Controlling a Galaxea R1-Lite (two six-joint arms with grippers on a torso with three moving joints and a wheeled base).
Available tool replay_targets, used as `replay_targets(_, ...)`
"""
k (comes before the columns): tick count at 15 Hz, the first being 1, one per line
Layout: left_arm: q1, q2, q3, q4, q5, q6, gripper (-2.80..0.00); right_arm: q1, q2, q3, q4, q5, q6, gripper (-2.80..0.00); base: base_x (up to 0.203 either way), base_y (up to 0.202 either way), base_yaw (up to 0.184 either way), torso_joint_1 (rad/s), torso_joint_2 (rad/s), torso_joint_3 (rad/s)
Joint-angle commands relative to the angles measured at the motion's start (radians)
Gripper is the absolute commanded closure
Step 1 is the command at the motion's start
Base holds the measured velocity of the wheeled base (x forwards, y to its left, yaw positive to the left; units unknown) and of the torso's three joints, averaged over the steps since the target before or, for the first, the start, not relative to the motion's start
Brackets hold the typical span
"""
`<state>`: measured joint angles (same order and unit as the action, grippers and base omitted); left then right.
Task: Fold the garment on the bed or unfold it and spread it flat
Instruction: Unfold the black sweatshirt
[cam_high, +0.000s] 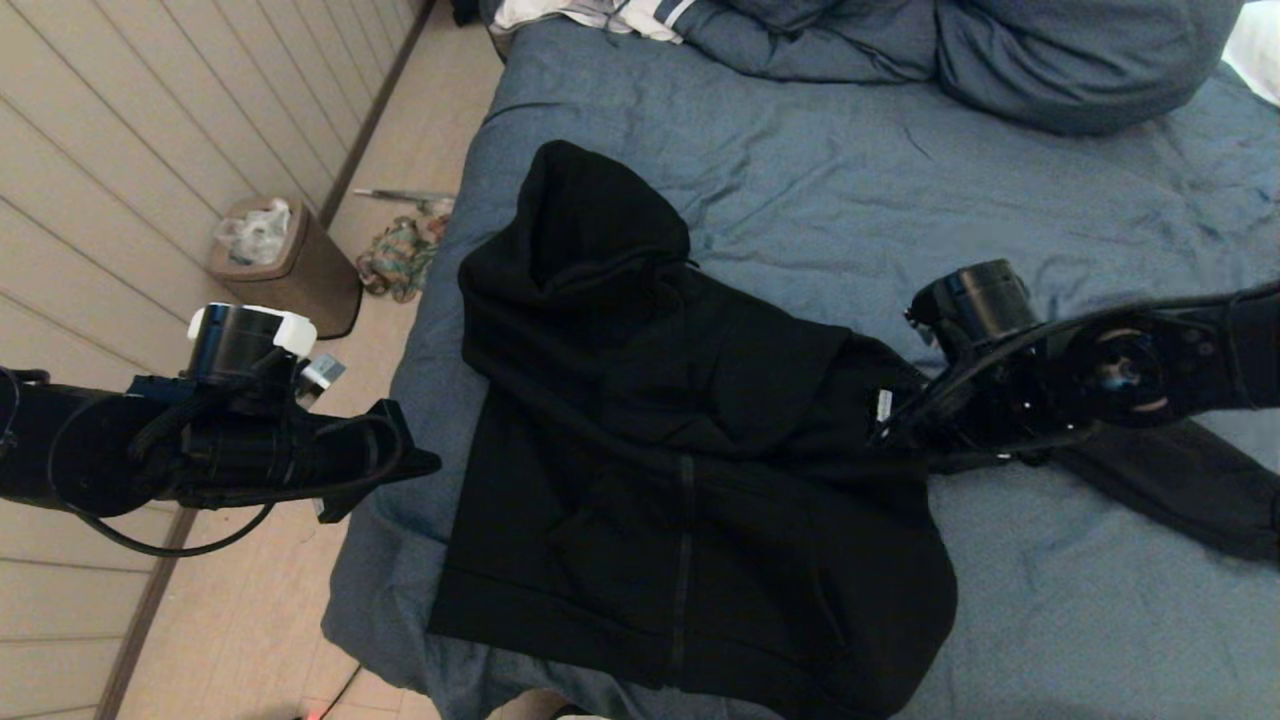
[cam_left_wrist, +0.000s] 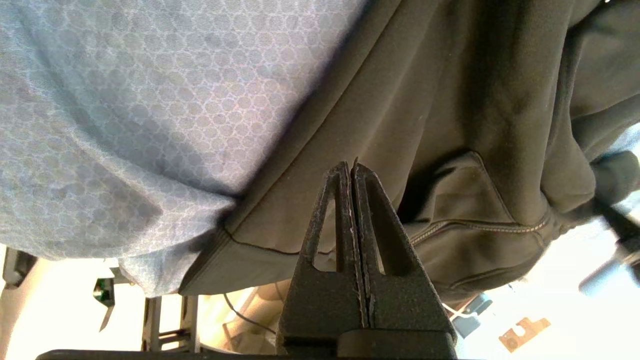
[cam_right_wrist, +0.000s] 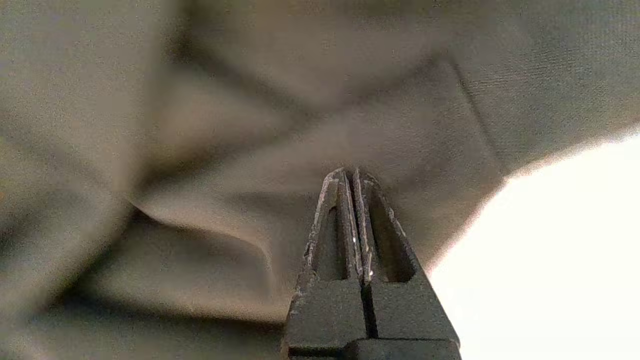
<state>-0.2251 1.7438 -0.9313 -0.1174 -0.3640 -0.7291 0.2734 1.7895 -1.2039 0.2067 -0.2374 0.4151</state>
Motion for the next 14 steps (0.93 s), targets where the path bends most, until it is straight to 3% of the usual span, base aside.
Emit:
replay_targets(1,-0.002,-0.003,0.002,-0.001,-0.003,-0.006,0.00,-0.003,-0.071,0.102,-0.012,-0.002,-0.001,0.00,0.000,0.000,0.000,0.000,0.00,0.000)
replay_targets(6,-0.003,0.003,0.002,-0.001,-0.004,-0.009,0.00,0.023,-0.270,0.498,-0.128,-0.001,-0.010,0.00,0.000,0.000,0.000,0.000,0.00,0.000)
replay_targets(8,-0.004,0.004,0.003,-0.001,-0.006,-0.010,0.00,0.034,-0.355,0.533,-0.144,-0.001,-0.019,0.00,0.000,0.000,0.000,0.000,0.00,0.000)
replay_targets(11,-0.003,0.003,-0.001,-0.001,0.000,-0.011,0.00,0.028,-0.385,0.360,-0.146,0.000,-0.058,0.00,0.000,0.000,0.000,0.000,0.00,0.000)
replay_targets(14,-0.003,0.002,0.000,-0.001,0.002,-0.012,0.00,0.022,-0.211,0.078,-0.143,-0.007,-0.091,0.00,0.000,0.000,0.000,0.000,0.00,0.000)
